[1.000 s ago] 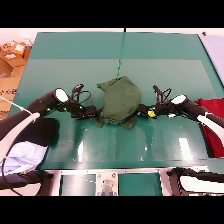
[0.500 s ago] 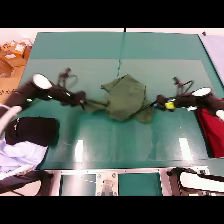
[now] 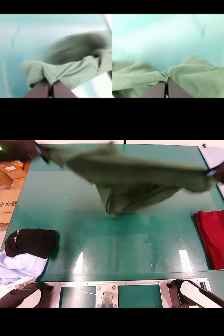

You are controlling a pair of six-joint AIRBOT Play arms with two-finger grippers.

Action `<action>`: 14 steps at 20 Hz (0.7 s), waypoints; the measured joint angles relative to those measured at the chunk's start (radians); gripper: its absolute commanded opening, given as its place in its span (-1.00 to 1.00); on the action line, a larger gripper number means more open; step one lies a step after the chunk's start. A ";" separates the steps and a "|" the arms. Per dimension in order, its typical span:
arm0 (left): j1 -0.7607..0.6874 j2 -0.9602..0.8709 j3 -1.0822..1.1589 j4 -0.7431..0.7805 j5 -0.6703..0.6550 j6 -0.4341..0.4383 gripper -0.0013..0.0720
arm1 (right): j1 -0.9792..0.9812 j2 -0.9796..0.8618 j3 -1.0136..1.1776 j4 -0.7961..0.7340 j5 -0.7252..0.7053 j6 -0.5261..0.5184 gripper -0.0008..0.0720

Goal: Fold the shirts.

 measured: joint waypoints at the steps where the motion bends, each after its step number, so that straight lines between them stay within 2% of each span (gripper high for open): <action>1: 0.002 0.018 0.069 0.002 -0.007 0.008 -0.90 | -0.017 0.037 0.061 0.000 -0.001 0.014 -0.93; 7: 0.009 0.098 0.371 0.012 -0.013 0.057 -0.90 | -0.078 0.257 0.313 -0.013 -0.170 0.052 -0.93; 10: 0.009 0.126 0.419 0.027 0.004 0.078 -0.90 | -0.084 0.311 0.350 -0.014 -0.248 0.058 -0.93; 14: 0.009 0.119 0.372 0.072 0.030 0.085 -0.90 | -0.086 0.313 0.309 -0.006 -0.272 0.059 -0.93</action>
